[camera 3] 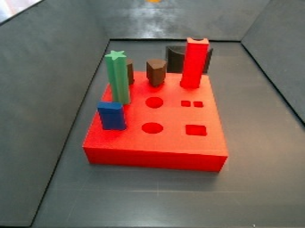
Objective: Pick up the oval object. Move up. Move to above the board. Insert the oval object.
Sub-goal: Insert the oval object.
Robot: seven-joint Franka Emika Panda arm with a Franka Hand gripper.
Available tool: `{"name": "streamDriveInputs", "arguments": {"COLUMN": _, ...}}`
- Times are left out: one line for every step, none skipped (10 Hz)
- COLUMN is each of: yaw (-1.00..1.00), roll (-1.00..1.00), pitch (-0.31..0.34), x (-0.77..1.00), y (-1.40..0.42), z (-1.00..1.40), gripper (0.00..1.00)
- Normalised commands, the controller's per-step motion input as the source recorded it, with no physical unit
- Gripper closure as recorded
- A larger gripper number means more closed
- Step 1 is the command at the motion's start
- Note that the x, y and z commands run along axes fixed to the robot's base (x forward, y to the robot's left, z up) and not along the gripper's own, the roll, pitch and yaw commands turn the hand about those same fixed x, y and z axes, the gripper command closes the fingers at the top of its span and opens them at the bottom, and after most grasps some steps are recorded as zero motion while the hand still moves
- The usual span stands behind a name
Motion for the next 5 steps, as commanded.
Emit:
{"name": "streamDriveInputs", "arguments": {"yaw": -0.21, "roll": 0.02, "pitch": -0.13, "x": 0.12, "y": -0.55, "z": -0.61, "gripper": 1.0}}
{"name": "streamDriveInputs", "arguments": {"yaw": -0.66, "roll": 0.0, "pitch": -0.114, "x": 0.17, "y": -0.39, "z": -0.55, "gripper": 1.0}}
{"name": "streamDriveInputs", "arguments": {"yaw": -0.85, "roll": 0.0, "pitch": -0.094, "x": 0.0, "y": -0.27, "z": -0.42, "gripper": 1.0}}
{"name": "streamDriveInputs", "arguments": {"yaw": -0.97, "roll": 0.0, "pitch": -0.067, "x": 0.0, "y": -0.15, "z": -0.39, "gripper": 1.0}}
{"name": "streamDriveInputs", "arguments": {"yaw": -1.0, "roll": -0.01, "pitch": -0.03, "x": 0.0, "y": 0.0, "z": -0.43, "gripper": 1.0}}
